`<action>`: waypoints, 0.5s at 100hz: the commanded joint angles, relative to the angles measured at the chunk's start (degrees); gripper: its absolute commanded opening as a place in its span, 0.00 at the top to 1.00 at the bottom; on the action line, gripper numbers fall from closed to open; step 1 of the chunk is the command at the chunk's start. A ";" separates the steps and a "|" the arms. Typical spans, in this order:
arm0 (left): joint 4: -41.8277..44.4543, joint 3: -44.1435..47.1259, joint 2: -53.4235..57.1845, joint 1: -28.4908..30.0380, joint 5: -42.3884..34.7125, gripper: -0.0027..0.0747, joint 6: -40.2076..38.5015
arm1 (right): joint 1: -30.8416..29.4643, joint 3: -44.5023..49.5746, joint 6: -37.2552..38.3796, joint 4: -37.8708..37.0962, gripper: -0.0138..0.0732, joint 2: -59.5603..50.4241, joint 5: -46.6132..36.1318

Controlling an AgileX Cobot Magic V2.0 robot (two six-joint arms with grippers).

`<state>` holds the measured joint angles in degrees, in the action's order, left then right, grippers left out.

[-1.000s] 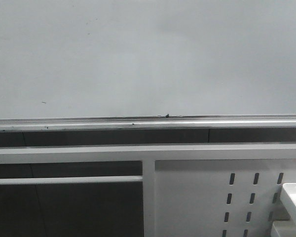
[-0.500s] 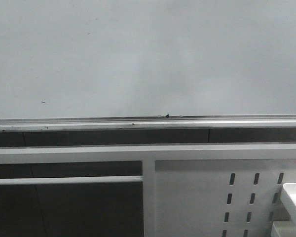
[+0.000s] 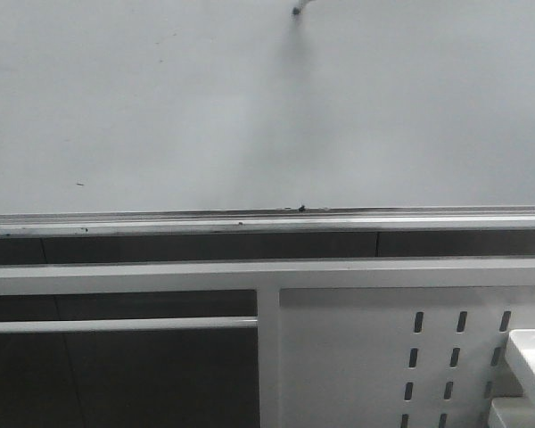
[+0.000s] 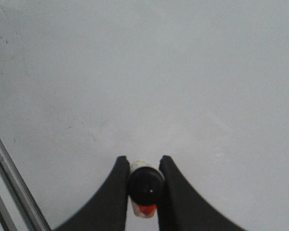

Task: Write number 1 on whiteboard

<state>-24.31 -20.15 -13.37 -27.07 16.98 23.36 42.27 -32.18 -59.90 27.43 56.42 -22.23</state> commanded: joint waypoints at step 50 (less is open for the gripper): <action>-1.15 -1.59 -0.41 0.19 -4.57 0.99 -0.47 | -0.73 -1.66 -3.80 3.61 0.92 0.74 -11.31</action>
<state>-24.31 -20.15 -13.37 -27.07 16.95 23.36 42.72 -32.04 -61.18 27.56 56.92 -24.41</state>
